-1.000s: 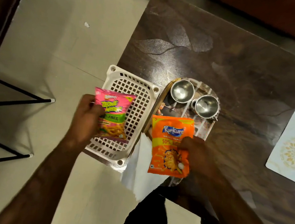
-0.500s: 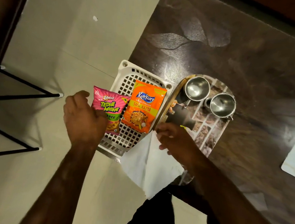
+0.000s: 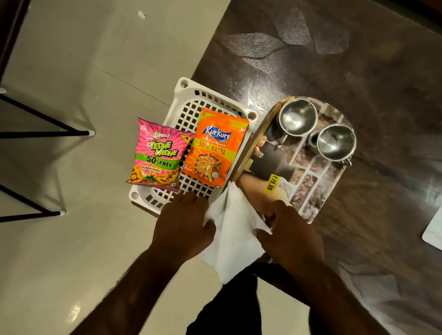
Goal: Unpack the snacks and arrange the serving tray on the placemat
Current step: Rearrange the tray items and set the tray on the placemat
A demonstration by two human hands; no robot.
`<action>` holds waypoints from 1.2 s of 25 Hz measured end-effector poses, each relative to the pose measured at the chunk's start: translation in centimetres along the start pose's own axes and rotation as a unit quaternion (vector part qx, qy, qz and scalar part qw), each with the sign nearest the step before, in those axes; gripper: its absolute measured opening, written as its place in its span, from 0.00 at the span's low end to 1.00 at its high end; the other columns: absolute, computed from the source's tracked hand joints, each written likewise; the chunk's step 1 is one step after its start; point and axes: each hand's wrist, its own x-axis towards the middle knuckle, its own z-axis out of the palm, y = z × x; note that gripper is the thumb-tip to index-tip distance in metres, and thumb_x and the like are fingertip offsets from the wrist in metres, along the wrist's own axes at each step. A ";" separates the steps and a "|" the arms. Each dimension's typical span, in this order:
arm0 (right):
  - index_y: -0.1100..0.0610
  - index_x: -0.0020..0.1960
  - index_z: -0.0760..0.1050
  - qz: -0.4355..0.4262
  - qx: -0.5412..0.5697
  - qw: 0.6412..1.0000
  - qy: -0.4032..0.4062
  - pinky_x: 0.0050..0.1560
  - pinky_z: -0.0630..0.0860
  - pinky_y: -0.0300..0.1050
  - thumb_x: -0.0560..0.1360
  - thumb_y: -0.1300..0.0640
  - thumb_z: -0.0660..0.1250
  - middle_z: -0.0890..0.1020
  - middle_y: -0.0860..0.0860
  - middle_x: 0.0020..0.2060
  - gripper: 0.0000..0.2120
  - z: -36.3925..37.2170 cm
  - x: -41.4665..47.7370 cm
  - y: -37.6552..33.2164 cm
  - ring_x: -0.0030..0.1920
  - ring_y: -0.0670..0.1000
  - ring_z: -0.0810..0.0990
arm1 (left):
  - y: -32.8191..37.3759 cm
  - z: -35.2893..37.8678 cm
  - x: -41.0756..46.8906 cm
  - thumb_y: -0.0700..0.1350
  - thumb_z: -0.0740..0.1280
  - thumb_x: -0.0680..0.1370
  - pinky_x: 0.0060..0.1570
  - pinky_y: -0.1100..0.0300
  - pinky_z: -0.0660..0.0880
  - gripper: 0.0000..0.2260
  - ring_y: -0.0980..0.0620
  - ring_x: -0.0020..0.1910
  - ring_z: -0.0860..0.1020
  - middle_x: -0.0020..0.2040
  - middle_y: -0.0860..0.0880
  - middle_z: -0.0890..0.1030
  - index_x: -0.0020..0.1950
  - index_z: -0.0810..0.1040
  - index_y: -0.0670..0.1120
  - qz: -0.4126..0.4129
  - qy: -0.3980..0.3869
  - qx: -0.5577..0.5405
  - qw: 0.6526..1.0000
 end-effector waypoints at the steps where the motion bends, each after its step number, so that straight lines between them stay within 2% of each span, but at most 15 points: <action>1: 0.42 0.68 0.69 -0.002 -0.014 1.000 0.001 0.55 0.81 0.52 0.75 0.39 0.71 0.78 0.44 0.61 0.24 0.1 0.0 -0.4 0.59 0.55 0.84 | 0.2 -0.3 0.1 0.53 0.66 0.76 0.50 0.54 0.73 0.11 0.49 0.53 0.76 0.49 0.52 0.77 0.51 0.75 0.47 0.023 -0.003 -0.033 0.999; 3: 0.44 0.69 0.70 -0.007 -0.009 1.000 0.005 0.54 0.82 0.53 0.77 0.41 0.71 0.78 0.47 0.60 0.23 0.4 0.1 -0.6 0.58 0.57 0.84 | 0.8 -0.7 0.1 0.51 0.66 0.77 0.48 0.60 0.71 0.05 0.55 0.49 0.76 0.44 0.58 0.76 0.49 0.76 0.51 0.059 -0.089 -0.189 0.976; 5: 0.46 0.67 0.73 -0.020 0.025 0.999 0.000 0.54 0.80 0.49 0.78 0.47 0.70 0.80 0.46 0.57 0.19 0.8 0.5 -0.5 0.58 0.55 0.84 | 2.0 -0.6 -0.1 0.48 0.63 0.80 0.49 0.70 0.71 0.07 0.63 0.49 0.78 0.48 0.60 0.80 0.53 0.80 0.50 0.061 -0.224 -0.368 0.900; 6: 0.46 0.65 0.75 -0.023 0.050 0.998 -0.005 0.51 0.77 0.44 0.79 0.50 0.70 0.80 0.43 0.52 0.15 1.0 0.7 -0.3 0.56 0.53 0.83 | 2.4 -0.1 -0.2 0.45 0.61 0.81 0.48 0.74 0.71 0.10 0.65 0.49 0.79 0.50 0.58 0.81 0.56 0.81 0.48 0.053 -0.248 -0.396 0.883; 8: 0.45 0.59 0.78 -0.020 0.100 0.995 -0.021 0.45 0.72 0.38 0.80 0.58 0.66 0.77 0.38 0.42 0.12 1.2 0.9 0.0 0.50 0.50 0.81 | 2.8 0.8 -0.5 0.40 0.60 0.81 0.48 0.69 0.75 0.10 0.57 0.48 0.81 0.51 0.51 0.82 0.59 0.78 0.46 0.023 -0.176 -0.347 0.921; 11: 0.43 0.55 0.80 -0.011 0.136 0.991 -0.017 0.49 0.78 0.43 0.80 0.61 0.61 0.78 0.38 0.40 0.15 1.4 0.9 0.5 0.47 0.50 0.83 | 2.9 2.3 -1.1 0.48 0.66 0.79 0.49 0.51 0.79 0.11 0.47 0.49 0.81 0.52 0.49 0.79 0.59 0.69 0.47 -0.035 -0.016 -0.182 0.983; 15: 0.39 0.51 0.78 0.010 0.175 0.984 -0.026 0.44 0.74 0.38 0.79 0.61 0.61 0.79 0.35 0.40 0.16 1.8 1.0 0.6 0.47 0.46 0.81 | 3.9 3.4 -1.4 0.60 0.64 0.77 0.45 0.52 0.81 0.20 0.47 0.49 0.81 0.57 0.48 0.73 0.61 0.68 0.48 -0.070 -0.001 -0.063 0.996; 18: 0.39 0.52 0.78 0.015 0.200 0.979 -0.042 0.43 0.76 0.36 0.78 0.62 0.62 0.79 0.35 0.41 0.17 1.9 0.8 0.3 0.46 0.44 0.80 | 4.3 3.5 -1.5 0.60 0.66 0.76 0.47 0.53 0.80 0.18 0.48 0.51 0.78 0.56 0.49 0.73 0.58 0.71 0.49 -0.055 0.021 -0.085 0.995; 21: 0.41 0.56 0.82 0.020 0.248 0.968 -0.039 0.55 0.84 0.48 0.78 0.61 0.63 0.83 0.39 0.47 0.18 2.0 0.2 0.2 0.51 0.47 0.84 | 4.5 3.0 -2.0 0.52 0.70 0.74 0.40 0.59 0.74 0.11 0.55 0.43 0.76 0.43 0.54 0.73 0.45 0.68 0.53 0.017 0.023 -0.201 0.979; 22: 0.40 0.54 0.82 0.019 0.268 0.963 -0.034 0.55 0.84 0.49 0.78 0.60 0.63 0.84 0.40 0.48 0.16 1.9 0.0 0.1 0.51 0.48 0.85 | 4.2 2.6 -2.2 0.51 0.70 0.73 0.37 0.64 0.71 0.12 0.57 0.39 0.75 0.38 0.55 0.72 0.42 0.66 0.55 0.022 0.004 -0.251 0.968; 24: 0.40 0.49 0.83 0.015 0.312 0.950 -0.025 0.45 0.82 0.44 0.76 0.58 0.65 0.87 0.42 0.45 0.14 1.7 0.1 0.1 0.44 0.47 0.87 | 2.9 1.4 -2.3 0.50 0.70 0.71 0.32 0.68 0.68 0.11 0.58 0.34 0.75 0.35 0.52 0.74 0.41 0.66 0.54 -0.015 0.007 -0.357 0.934; 26: 0.38 0.42 0.84 0.019 0.354 0.935 -0.036 0.37 0.79 0.40 0.76 0.65 0.65 0.88 0.42 0.41 0.21 1.4 0.2 0.0 0.38 0.46 0.88 | 0.7 0.3 -1.8 0.47 0.71 0.69 0.38 0.60 0.75 0.11 0.55 0.37 0.79 0.39 0.49 0.81 0.43 0.69 0.53 -0.101 0.067 -0.476 0.871; 28: 0.39 0.40 0.84 0.027 0.371 0.928 -0.039 0.39 0.80 0.42 0.77 0.70 0.63 0.89 0.47 0.43 0.27 0.9 0.4 0.3 0.41 0.52 0.90 | -1.6 -0.6 -0.9 0.42 0.74 0.70 0.47 0.48 0.78 0.13 0.42 0.48 0.82 0.48 0.41 0.84 0.47 0.72 0.51 -0.178 0.083 -0.577 0.793; 29: 0.41 0.41 0.84 0.030 0.371 0.927 -0.038 0.41 0.81 0.44 0.78 0.71 0.62 0.89 0.51 0.45 0.26 0.5 0.3 0.3 0.42 0.54 0.90 | -2.4 -0.7 -0.4 0.40 0.74 0.73 0.50 0.46 0.77 0.13 0.40 0.51 0.82 0.50 0.40 0.84 0.49 0.72 0.49 -0.194 0.076 -0.574 0.792; 30: 0.44 0.43 0.83 0.030 0.370 0.928 -0.039 0.40 0.81 0.43 0.78 0.71 0.62 0.89 0.54 0.46 0.23 0.1 0.1 0.2 0.41 0.54 0.91 | -2.9 -0.6 -0.2 0.39 0.73 0.75 0.51 0.45 0.77 0.13 0.40 0.52 0.81 0.51 0.42 0.83 0.51 0.71 0.48 -0.202 0.071 -0.516 0.829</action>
